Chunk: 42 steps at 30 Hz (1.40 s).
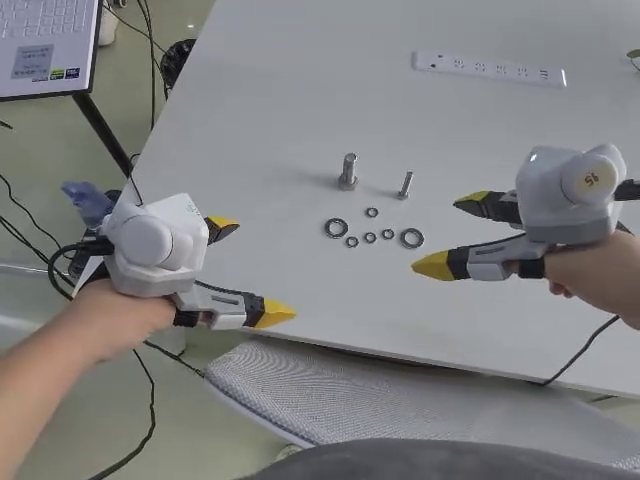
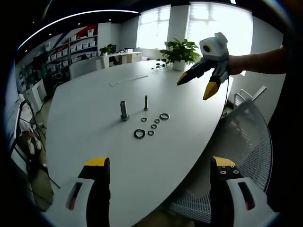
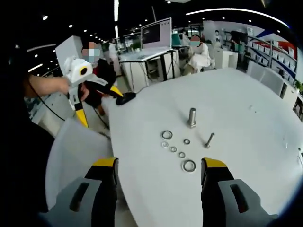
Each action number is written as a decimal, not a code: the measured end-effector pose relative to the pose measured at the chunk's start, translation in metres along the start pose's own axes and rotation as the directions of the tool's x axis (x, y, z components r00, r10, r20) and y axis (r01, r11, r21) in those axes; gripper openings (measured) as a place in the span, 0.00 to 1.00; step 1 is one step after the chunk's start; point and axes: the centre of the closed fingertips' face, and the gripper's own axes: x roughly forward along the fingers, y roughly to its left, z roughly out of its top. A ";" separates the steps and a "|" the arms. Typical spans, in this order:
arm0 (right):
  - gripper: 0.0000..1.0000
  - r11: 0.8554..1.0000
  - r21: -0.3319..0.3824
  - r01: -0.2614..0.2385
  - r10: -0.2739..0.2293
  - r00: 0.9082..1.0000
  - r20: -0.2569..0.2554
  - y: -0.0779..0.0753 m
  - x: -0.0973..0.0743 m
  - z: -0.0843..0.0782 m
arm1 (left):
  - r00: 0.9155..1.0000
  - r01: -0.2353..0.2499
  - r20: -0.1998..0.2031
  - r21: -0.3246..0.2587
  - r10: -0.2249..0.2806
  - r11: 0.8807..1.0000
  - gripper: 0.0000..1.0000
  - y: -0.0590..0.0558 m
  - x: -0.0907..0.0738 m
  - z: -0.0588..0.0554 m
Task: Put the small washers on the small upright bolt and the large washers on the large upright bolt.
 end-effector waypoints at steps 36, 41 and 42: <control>0.62 0.999 -0.044 -0.010 0.002 0.985 -0.175 -0.021 0.074 0.029 | 0.992 0.126 0.004 0.077 -0.127 0.989 0.83 0.001 0.001 -0.001; 0.61 0.999 -0.047 -0.018 0.008 0.981 -0.194 -0.022 0.083 0.030 | 0.991 0.137 0.001 0.084 -0.137 0.987 0.83 0.001 0.003 -0.002; 0.60 0.998 -0.053 -0.020 0.008 0.979 -0.206 -0.023 0.085 0.030 | 0.990 0.137 0.001 0.086 -0.138 0.987 0.83 0.001 0.003 -0.002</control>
